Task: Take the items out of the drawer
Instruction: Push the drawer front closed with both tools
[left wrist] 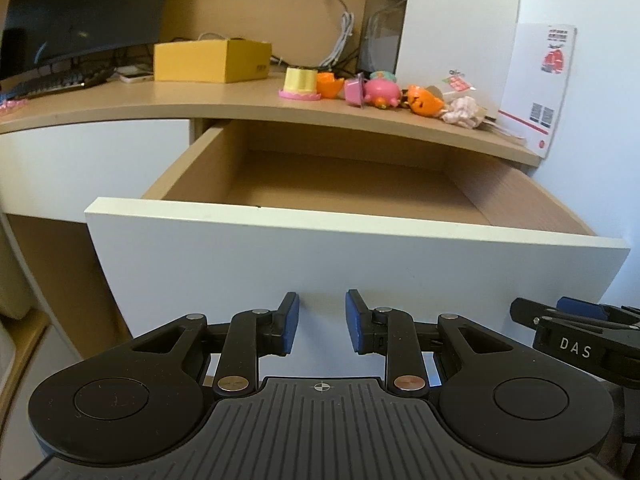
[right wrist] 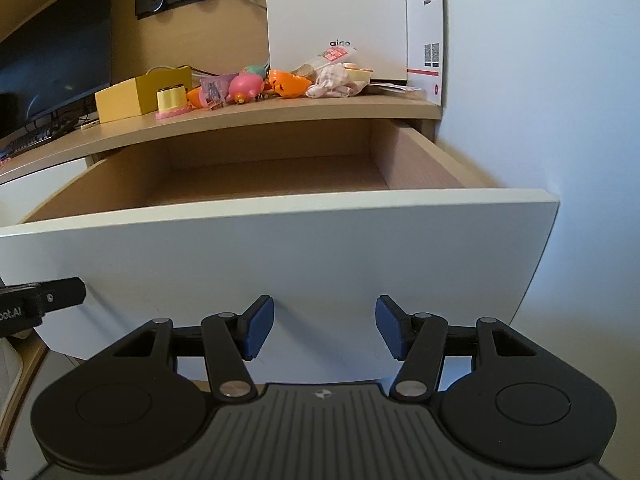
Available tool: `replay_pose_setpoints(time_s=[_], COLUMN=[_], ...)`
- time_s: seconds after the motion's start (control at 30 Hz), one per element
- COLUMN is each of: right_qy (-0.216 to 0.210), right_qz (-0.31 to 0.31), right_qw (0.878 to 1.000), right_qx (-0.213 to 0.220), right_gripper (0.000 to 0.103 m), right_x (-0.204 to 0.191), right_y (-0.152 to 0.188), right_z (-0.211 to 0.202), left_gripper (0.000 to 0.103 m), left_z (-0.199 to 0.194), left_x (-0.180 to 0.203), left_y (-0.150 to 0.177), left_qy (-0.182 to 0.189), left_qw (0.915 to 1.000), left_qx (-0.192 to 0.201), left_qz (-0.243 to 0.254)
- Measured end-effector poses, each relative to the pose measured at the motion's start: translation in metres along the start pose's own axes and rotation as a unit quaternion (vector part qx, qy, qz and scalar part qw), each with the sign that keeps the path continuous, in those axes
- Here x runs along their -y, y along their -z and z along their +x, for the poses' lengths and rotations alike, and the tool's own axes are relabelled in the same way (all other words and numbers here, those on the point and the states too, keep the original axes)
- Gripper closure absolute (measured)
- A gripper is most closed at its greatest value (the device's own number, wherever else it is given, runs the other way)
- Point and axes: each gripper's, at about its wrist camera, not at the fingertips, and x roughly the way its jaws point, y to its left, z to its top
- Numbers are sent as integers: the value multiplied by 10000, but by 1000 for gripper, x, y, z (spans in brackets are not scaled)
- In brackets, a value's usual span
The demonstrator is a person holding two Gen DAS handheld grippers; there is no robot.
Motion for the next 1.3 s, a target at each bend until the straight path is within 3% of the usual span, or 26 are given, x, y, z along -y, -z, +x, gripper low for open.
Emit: replay_pose_setpoints(time_s=[0.83, 1.3], right_qy=[47, -56], right_qz=[-87, -162], right_qw=[9997, 9995], right_qx=[-241, -267], right_gripper=[46, 46], right_x=[-2, -5], right_y=[-92, -115], right_z=[116, 173], left_gripper=[74, 74], left_z=[126, 183], left_x=[4, 11], left_y=[-78, -103], left_qy=[-188, -207], left_qw=[9990, 9983], left_qx=[-375, -503], left_qz=[-132, -196])
